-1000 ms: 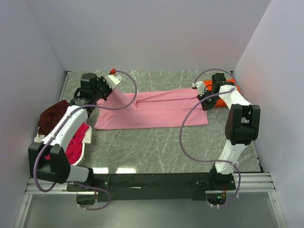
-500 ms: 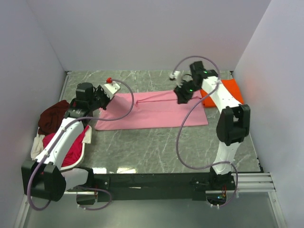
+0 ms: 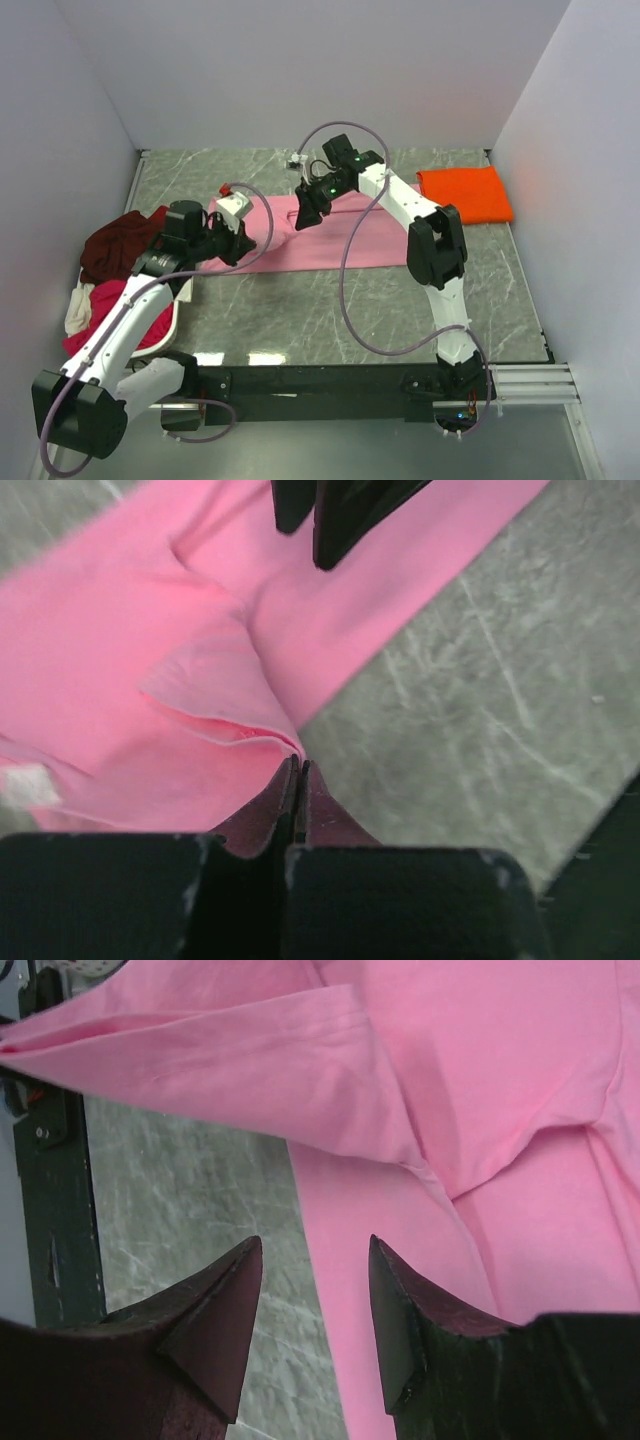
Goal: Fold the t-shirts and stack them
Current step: Fold the tshirt
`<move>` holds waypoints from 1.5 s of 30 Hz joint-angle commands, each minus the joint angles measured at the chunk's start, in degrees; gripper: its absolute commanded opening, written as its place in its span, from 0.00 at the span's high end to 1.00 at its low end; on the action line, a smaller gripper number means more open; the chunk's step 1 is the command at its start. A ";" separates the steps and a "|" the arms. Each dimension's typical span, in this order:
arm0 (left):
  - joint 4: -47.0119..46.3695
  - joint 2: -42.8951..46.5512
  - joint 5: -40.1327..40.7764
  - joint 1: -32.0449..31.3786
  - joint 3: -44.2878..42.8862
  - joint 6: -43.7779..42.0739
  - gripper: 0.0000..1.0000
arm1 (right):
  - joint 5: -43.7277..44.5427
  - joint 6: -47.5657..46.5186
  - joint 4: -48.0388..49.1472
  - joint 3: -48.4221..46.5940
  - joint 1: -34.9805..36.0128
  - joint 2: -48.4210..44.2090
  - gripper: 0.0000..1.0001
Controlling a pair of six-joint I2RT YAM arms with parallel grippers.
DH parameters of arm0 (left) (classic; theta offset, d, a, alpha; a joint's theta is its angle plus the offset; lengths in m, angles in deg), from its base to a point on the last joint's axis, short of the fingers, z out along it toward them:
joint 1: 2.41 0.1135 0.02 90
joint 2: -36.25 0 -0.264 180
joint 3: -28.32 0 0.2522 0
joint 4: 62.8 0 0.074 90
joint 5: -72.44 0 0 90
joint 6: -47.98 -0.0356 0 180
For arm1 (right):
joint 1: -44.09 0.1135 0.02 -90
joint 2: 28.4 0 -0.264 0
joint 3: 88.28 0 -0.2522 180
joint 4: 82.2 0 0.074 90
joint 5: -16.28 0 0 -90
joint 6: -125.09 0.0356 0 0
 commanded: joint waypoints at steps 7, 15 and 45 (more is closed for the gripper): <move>17.34 -7.57 8.56 -0.51 -6.07 31.85 0.31 | -1.63 6.73 6.81 3.46 -0.38 -3.42 0.45; 13.75 3.06 17.00 1.59 -6.94 33.54 0.05 | -0.75 -0.10 -0.37 -3.54 2.42 0.35 0.44; 11.19 10.28 22.10 3.18 -4.65 28.00 0.23 | 24.13 -3.56 7.52 -12.36 17.10 13.54 0.50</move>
